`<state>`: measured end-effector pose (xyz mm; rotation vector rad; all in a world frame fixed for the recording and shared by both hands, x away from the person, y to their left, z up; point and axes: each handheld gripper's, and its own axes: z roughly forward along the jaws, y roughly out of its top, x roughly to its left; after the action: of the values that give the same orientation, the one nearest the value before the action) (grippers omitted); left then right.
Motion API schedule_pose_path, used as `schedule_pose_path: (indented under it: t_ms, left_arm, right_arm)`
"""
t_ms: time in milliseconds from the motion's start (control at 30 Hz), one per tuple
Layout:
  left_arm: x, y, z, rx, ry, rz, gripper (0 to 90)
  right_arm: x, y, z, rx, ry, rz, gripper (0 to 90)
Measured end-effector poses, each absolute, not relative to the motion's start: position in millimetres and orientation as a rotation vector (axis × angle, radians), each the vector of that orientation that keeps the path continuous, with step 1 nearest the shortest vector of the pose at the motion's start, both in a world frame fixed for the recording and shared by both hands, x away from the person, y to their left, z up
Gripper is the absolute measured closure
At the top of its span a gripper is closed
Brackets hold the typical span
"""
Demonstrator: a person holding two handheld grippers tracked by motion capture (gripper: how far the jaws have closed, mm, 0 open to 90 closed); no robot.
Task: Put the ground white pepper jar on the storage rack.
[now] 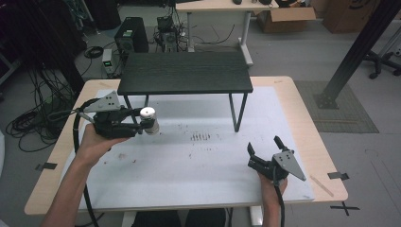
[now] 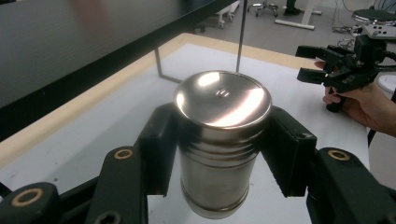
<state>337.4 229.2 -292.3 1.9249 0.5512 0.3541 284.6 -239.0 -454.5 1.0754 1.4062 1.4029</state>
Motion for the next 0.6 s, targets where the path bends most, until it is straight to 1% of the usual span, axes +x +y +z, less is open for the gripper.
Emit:
schedule_pose_path:
  t_ms: [267, 600]
  left_arm:
    - [344.6, 225.1, -280.8, 1.937, 0.542, 0.357, 49.1]
    - [362.7, 219.2, -256.9, 1.938, 0.527, 0.352, 49.1]
  right_arm:
    - [284.8, -239.0, -454.5, 1.075, 1.407, 1.403, 3.8]
    - [284.8, -239.0, -454.5, 1.077, 1.407, 1.403, 3.9]
